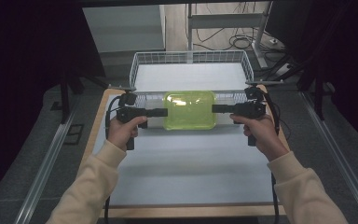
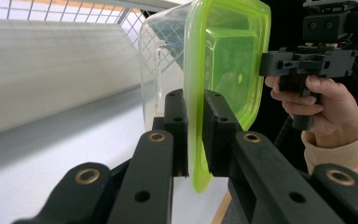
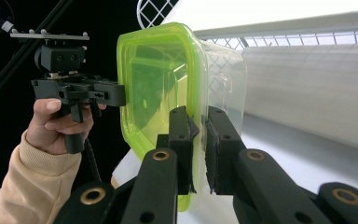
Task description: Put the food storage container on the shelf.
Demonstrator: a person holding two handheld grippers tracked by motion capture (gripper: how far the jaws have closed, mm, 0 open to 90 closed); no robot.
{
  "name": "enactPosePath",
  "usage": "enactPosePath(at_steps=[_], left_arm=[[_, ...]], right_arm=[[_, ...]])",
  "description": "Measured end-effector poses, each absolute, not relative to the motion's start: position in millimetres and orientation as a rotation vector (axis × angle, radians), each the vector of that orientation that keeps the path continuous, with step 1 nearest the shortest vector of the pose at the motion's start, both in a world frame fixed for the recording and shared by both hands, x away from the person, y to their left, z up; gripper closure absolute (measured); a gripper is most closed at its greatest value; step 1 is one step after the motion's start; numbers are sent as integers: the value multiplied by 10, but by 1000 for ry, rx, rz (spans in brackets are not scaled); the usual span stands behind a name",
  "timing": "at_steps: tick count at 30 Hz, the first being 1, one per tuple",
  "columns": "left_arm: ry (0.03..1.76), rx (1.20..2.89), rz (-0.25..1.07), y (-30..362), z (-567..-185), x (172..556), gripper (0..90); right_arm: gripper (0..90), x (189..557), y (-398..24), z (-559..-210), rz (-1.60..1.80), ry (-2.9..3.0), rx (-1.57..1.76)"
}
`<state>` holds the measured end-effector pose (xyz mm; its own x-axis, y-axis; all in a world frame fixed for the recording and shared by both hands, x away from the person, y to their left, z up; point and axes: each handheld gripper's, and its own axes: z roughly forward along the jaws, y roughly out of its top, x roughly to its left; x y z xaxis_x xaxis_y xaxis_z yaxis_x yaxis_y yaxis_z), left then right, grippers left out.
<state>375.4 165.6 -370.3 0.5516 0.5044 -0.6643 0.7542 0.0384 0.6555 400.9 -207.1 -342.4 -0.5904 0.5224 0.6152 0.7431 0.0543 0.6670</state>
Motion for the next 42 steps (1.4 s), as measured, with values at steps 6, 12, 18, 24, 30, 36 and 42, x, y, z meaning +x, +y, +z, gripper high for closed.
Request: enactPosePath(at_steps=[6,12,18,24,30,36,42], left_arm=[[1088,1616,-260,1642,-3642,3813,815],[1086,1621,-252,1634,-3584,3866,815],[1090,1610,-251,1626,-3531,3937,815],[1092,1614,-251,1639,-3459,4026,815],[1097,1619,-231,1628,-3396,4131,815],[1108,1607,-232,1632,-3355,4243,814],[1124,1602,-249,1638,-3362,4385,813]], right_arm=[[824,4059,-2078,-3365,-1561,-2119,-1304],[824,4108,-2084,-3317,-1564,-2118,-1306],[823,4200,-2093,-3264,-1561,-2108,-1309],[823,4272,-2085,-3211,-1561,-2109,-1304],[824,4368,-2083,-3160,-1572,-2103,-1325],[823,4469,-2073,-3121,-1572,-2094,-1341],[822,4592,-2059,-3096,-1567,-2093,-1362]])
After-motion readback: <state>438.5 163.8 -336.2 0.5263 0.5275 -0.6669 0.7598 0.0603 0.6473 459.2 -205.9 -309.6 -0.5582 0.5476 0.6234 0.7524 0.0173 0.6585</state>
